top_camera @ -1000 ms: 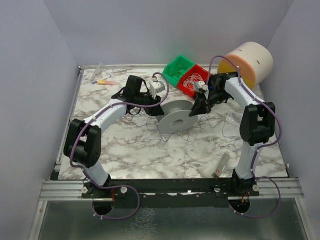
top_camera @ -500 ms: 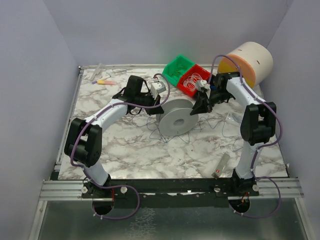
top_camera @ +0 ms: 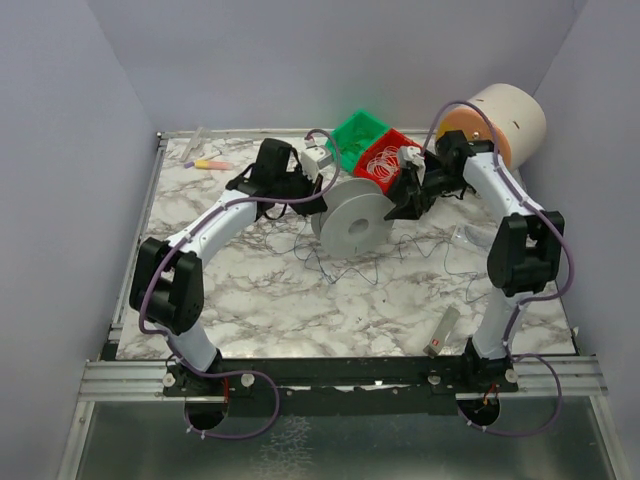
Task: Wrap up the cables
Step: Wrap the cable around the cable reel.
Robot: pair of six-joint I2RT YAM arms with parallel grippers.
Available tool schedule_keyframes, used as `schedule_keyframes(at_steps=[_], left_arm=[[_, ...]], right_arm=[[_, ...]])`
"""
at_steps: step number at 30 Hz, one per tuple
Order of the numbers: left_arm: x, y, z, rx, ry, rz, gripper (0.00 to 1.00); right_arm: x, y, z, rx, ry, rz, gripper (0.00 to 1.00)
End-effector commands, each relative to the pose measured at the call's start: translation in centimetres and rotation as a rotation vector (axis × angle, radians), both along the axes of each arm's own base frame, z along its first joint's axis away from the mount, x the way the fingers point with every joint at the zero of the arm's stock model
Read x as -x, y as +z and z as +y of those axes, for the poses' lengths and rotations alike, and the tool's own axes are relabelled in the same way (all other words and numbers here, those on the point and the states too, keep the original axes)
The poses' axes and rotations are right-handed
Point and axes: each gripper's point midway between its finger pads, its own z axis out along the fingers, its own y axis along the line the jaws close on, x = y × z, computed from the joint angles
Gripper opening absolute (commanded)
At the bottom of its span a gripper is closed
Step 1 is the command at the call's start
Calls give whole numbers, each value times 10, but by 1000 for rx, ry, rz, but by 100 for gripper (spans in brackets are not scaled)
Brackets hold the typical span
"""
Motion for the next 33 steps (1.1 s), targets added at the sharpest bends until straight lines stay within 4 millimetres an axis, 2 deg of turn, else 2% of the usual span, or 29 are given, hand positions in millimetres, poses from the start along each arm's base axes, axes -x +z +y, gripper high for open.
schedule_keyframes(at_steps=[1, 5, 8, 10, 13, 16, 19, 23, 28, 30, 33], left_arm=[[-48, 54, 32, -40, 278, -132, 0], [-64, 80, 48, -70, 401, -179, 0], [-76, 103, 61, -82, 504, -224, 0], [-79, 118, 69, -77, 555, -251, 0], [-82, 138, 78, -47, 640, -274, 0], [-85, 155, 92, -26, 743, -292, 0], [-85, 166, 99, 6, 801, -302, 0], [-82, 171, 100, 68, 837, -299, 0], [-81, 167, 90, 149, 811, -256, 0], [-79, 169, 83, 191, 774, -234, 0], [-75, 184, 79, 282, 728, -226, 0]], right_arm=[[-14, 17, -16, 103, -154, -48, 53], [-29, 34, -24, 135, -289, -113, 56], [-31, 49, -28, 128, -355, -169, 57], [-24, 61, -26, 101, -372, -208, 56], [-3, 65, -13, 77, -308, -265, 55], [20, 59, 11, 61, -232, -297, 55], [34, 47, 40, 45, -190, -296, 55], [27, 36, 79, -3, -223, -232, 55], [23, 6, 119, 6, -227, -97, 55], [20, -2, 127, 4, -245, -57, 55], [20, -9, 134, -30, -249, -24, 56]])
